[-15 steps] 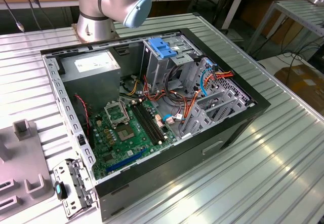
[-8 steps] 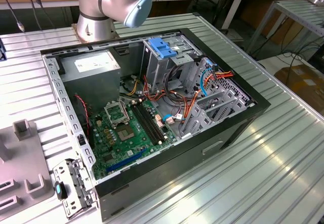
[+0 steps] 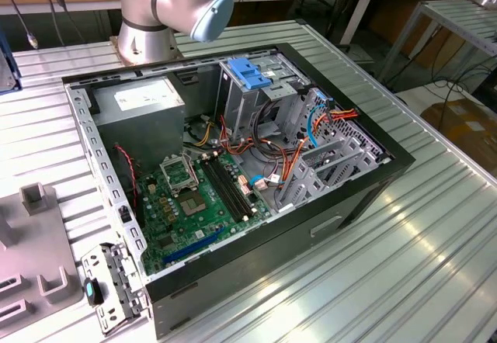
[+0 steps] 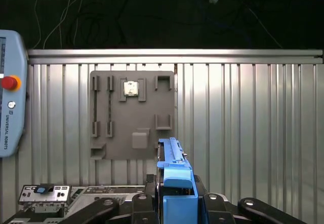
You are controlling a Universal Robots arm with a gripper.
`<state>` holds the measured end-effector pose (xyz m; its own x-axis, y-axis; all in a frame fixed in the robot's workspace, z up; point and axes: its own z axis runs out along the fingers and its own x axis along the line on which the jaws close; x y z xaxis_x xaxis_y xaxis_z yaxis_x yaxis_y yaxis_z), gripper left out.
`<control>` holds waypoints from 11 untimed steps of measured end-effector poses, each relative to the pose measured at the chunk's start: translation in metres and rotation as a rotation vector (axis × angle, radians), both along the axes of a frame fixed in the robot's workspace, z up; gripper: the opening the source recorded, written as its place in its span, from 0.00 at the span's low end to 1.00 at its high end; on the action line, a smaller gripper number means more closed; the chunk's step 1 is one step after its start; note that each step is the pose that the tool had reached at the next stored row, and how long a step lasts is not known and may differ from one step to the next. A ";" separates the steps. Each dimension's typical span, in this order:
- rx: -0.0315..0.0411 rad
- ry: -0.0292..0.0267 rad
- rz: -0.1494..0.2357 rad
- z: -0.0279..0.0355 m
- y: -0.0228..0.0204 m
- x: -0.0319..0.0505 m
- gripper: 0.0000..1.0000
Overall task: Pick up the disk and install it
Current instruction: 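Pick up the disk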
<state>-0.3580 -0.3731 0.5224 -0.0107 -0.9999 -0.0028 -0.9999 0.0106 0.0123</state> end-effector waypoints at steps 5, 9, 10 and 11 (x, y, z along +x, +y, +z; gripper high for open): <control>0.0000 0.0000 0.000 0.0000 0.0000 0.0122 0.37; 0.0000 0.0000 0.000 0.0000 0.0000 0.0252 0.37; 0.0000 0.0001 0.000 0.0000 0.0000 0.0289 0.37; 0.0000 0.0001 0.000 0.0000 0.0000 0.0319 0.37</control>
